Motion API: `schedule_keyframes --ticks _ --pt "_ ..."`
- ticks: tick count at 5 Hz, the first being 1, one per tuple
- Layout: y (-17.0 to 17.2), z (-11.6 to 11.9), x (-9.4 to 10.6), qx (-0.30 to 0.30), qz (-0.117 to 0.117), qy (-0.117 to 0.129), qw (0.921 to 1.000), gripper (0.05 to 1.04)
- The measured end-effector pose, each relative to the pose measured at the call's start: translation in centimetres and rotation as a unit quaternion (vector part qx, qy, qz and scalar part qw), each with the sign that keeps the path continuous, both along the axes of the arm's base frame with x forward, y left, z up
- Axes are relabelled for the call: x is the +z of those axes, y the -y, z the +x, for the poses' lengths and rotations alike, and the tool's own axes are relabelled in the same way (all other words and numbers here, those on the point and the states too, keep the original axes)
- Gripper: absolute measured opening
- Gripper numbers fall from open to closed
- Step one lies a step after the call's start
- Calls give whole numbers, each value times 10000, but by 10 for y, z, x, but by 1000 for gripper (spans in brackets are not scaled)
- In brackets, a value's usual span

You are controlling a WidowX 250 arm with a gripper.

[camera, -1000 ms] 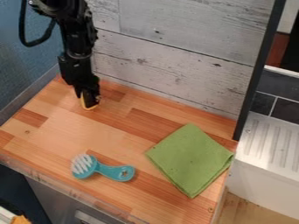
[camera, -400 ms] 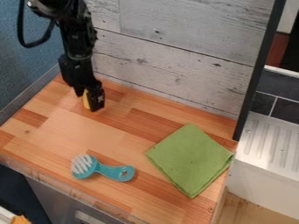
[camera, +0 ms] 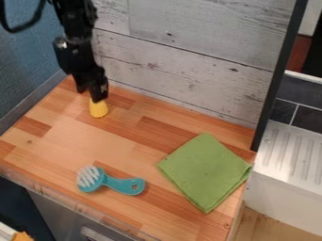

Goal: Moves the yellow object to the upper left side of the table

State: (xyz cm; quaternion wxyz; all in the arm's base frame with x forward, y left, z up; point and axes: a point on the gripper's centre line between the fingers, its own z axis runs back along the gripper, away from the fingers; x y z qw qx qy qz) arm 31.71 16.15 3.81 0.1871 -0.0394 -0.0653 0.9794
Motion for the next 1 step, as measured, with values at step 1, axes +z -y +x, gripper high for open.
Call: schedule_keyframes --ticks 1 --pt "3 -12 11 55 250 173 9995 1001"
